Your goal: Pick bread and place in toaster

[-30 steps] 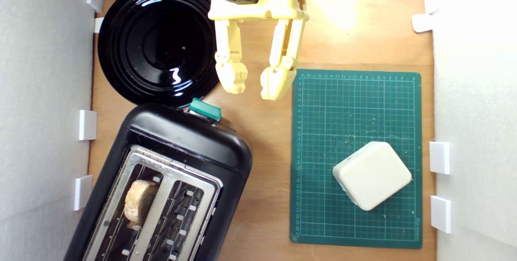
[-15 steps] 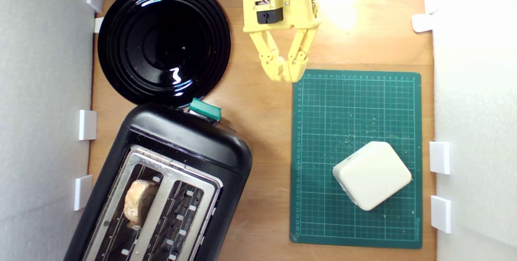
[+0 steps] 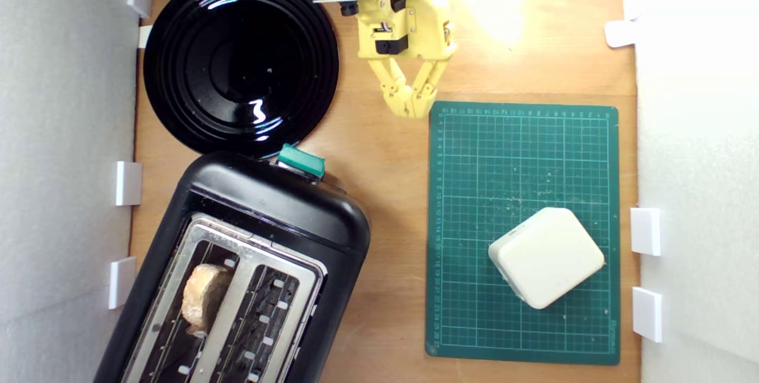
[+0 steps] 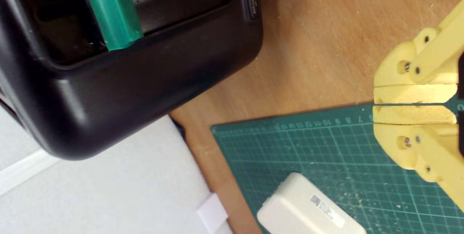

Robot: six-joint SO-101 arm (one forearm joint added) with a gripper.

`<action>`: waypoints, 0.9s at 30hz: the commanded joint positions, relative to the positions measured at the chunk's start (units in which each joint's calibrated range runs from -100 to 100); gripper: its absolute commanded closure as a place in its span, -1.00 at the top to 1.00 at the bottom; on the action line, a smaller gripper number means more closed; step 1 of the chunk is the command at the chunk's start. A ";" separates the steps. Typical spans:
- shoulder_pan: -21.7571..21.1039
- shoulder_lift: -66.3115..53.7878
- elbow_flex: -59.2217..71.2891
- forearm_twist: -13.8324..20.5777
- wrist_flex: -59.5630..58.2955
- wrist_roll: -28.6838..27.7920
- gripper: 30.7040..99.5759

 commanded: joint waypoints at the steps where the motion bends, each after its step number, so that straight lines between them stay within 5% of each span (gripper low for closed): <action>1: -0.32 -1.10 0.31 -0.47 -0.22 -0.14 -0.82; 27: -0.32 -1.02 1.04 0.44 0.89 -0.14 -1.00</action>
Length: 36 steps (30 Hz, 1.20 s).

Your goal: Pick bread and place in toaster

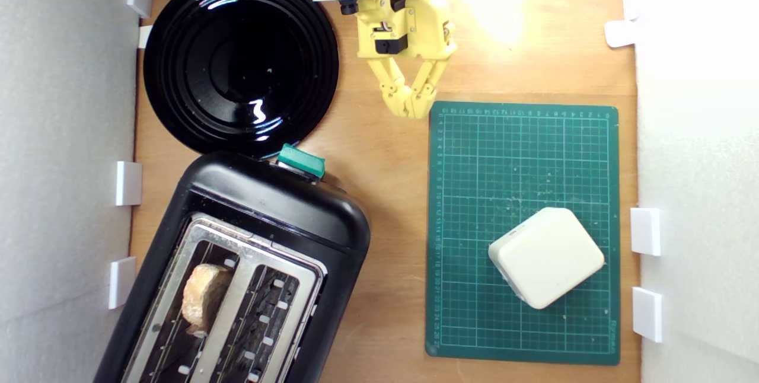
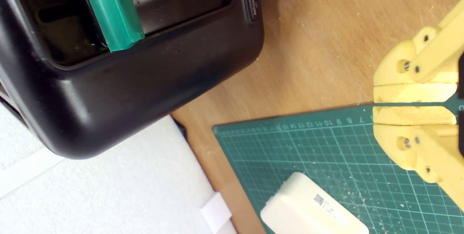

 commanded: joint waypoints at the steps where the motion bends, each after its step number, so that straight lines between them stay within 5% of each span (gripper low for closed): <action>1: -0.32 -0.60 0.30 0.44 0.21 -0.14 -1.00; 36: 0.32 -0.51 0.03 0.53 0.21 -0.14 -1.00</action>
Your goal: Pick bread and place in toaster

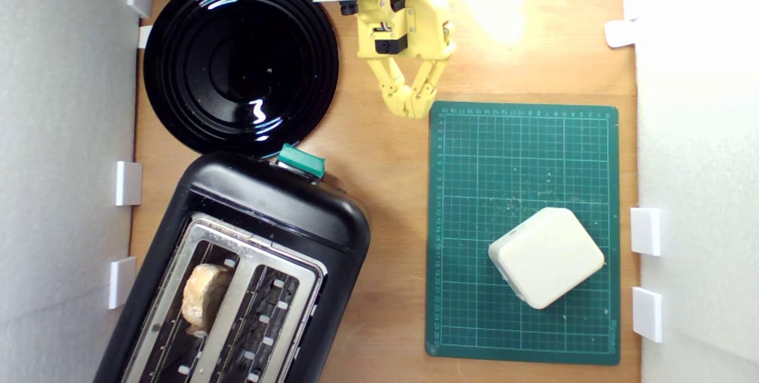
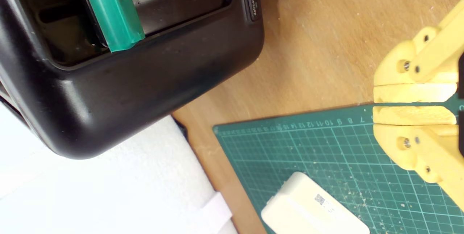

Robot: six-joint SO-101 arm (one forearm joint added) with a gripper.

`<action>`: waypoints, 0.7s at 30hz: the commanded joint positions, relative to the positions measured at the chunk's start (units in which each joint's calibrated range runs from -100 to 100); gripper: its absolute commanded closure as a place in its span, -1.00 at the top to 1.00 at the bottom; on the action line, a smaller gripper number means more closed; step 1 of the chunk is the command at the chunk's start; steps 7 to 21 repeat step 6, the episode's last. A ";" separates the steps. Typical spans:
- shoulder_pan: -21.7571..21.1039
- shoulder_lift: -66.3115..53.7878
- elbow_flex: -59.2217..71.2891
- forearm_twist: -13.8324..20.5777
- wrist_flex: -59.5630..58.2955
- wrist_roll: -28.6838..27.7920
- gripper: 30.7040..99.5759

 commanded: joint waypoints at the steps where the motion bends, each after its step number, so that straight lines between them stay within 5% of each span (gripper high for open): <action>1: 0.23 -0.51 0.03 0.53 0.21 -0.14 -1.00; 21: 0.23 -0.51 0.03 0.53 0.21 -0.14 -1.00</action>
